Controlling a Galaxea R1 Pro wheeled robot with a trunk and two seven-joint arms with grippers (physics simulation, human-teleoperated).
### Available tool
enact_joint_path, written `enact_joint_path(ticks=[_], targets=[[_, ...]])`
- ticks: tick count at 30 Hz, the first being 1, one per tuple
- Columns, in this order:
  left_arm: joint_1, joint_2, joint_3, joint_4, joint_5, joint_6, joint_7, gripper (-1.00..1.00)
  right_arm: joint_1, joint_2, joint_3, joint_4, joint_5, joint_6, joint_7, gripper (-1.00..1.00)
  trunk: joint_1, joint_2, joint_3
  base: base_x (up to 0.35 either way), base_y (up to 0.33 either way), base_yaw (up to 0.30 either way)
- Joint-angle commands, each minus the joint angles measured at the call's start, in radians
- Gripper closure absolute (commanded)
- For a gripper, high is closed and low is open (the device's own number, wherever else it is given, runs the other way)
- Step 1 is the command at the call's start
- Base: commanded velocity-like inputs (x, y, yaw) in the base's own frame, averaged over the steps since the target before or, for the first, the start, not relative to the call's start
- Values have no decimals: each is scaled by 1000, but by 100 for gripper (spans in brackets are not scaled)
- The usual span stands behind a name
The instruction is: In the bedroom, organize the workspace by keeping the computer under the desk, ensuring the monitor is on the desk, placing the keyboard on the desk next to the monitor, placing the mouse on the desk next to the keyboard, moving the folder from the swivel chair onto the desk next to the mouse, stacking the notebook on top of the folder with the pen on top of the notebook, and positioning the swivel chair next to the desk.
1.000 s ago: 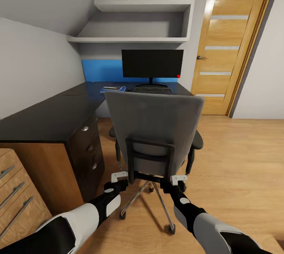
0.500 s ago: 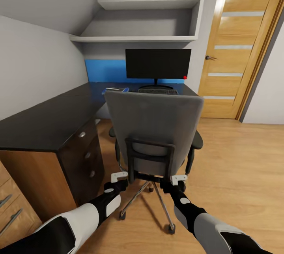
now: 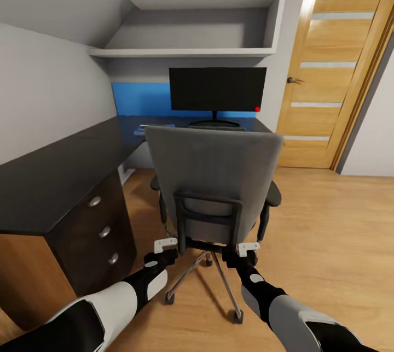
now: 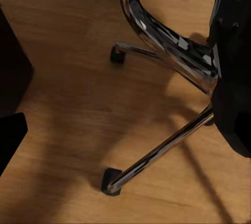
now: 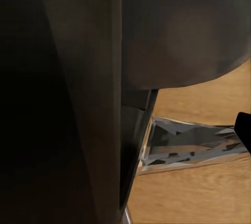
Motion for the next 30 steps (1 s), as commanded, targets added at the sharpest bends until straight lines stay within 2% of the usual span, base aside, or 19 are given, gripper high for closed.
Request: enact_joint_path(ticks=[1, 11, 30], targets=[[-1, 0, -10, -1, 3, -2, 2, -100, -1, 1, -3, 2, 8, -3, -8, -100, 0, 0, -1, 317, -94, 79], [-1, 0, -10, -1, 3, -2, 2, -100, -1, 1, -3, 2, 8, -3, -7, -100, 0, 0, -1, 318, -94, 134], [-1, 0, -12, -1, 3, -2, 2, -100, -1, 1, -3, 2, 8, -3, -7, -100, 0, 0, -1, 318, -94, 6]])
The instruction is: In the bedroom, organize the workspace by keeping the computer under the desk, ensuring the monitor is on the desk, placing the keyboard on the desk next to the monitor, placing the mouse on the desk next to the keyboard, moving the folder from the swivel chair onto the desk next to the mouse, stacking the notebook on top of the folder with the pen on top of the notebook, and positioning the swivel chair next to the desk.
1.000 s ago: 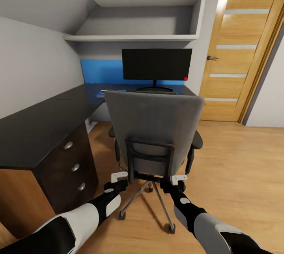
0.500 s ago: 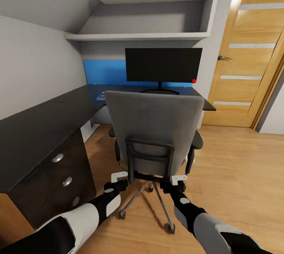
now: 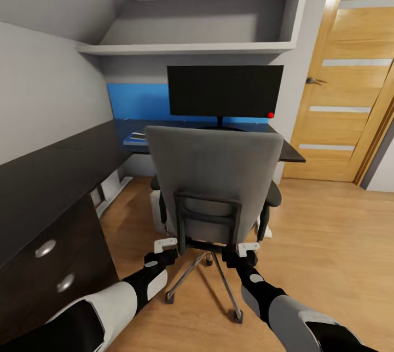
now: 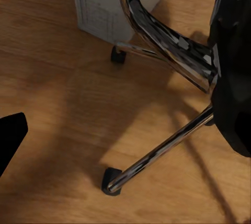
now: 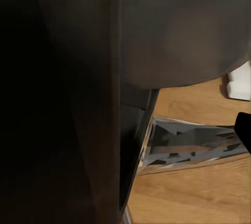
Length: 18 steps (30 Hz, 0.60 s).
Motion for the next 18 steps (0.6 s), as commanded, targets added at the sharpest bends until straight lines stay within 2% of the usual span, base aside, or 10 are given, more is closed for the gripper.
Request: enact_joint_path(ticks=[1, 14, 18], targets=[[-1, 0, -11, -1, 6, -2, 1, -100, -1, 0, -4, 1, 8, -3, -8, -100, 0, 0, -1, 318, -94, 0], [-1, 0, -11, -1, 6, -2, 1, -100, -1, 0, -4, 1, 8, -3, -8, -100, 0, 0, -1, 317, -94, 0], [-1, 0, -11, -1, 6, -2, 1, -100, -1, 0, -4, 1, 8, -3, -8, -100, 0, 0, -1, 159, -61, 0]])
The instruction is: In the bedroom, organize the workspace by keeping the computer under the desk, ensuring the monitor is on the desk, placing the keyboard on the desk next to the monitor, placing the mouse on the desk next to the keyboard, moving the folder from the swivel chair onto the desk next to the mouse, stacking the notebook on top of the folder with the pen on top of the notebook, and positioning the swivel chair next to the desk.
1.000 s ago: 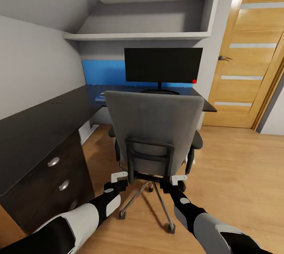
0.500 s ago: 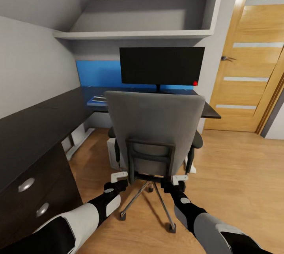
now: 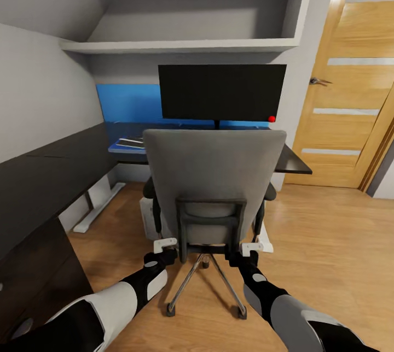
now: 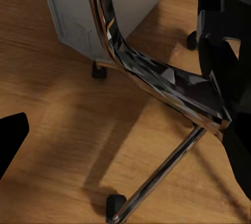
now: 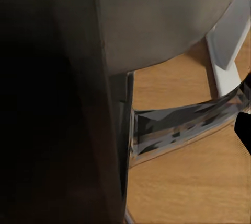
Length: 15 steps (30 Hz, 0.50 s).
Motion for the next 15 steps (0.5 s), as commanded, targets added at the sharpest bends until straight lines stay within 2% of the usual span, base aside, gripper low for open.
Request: enact_joint_path(ticks=[1, 6, 15], targets=[[-1, -1, -16, -2, 9, -1, -3, -100, 0, 11, 44, 4, 17, -1, -9, -100, 0, 0, -1, 51, -20, 0], [-1, -1, -16, -2, 9, -1, -3, -100, 0, 11, 44, 4, 17, -1, -9, -100, 0, 0, -1, -62, -5, 0], [-1, -1, -16, -2, 9, -1, -3, -100, 0, 11, 44, 4, 17, -1, -9, -100, 0, 0, -1, -301, 0, 0]])
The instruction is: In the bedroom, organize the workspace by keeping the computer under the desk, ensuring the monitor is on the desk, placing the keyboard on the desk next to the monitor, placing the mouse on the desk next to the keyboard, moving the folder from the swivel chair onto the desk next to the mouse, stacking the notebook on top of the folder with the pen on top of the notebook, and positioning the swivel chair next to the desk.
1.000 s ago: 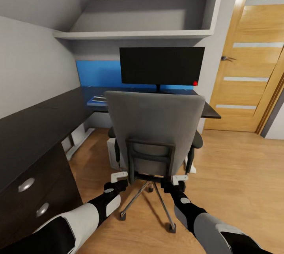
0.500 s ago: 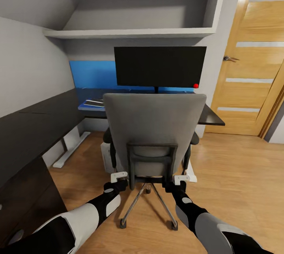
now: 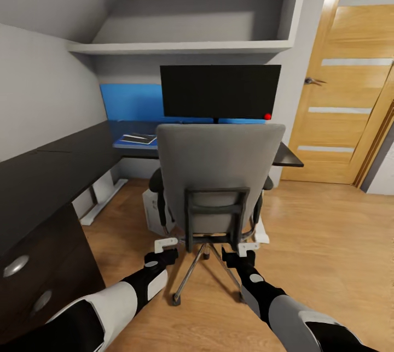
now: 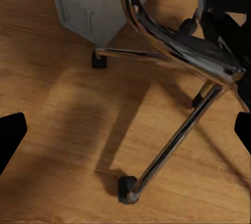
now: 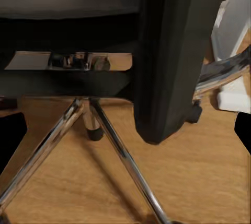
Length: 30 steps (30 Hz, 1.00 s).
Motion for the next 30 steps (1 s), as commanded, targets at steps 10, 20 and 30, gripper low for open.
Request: enact_joint_path(ticks=[10, 20, 30], targets=[[-1, 0, -9, 0, 8, -3, 4, -100, -1, 0, -8, 1, 11, -1, -3, -100, -1, 0, -1, -335, 0, 0], [-1, 0, -9, 0, 8, -3, 5, -100, -1, -1, -8, 1, 11, -3, -3, -100, -1, 0, -1, -336, 0, 0], [-1, 0, -3, -2, 9, -8, 15, -100, -1, -5, -9, -2, 10, -3, -5, -100, -8, 14, 5, -161, 0, 0]])
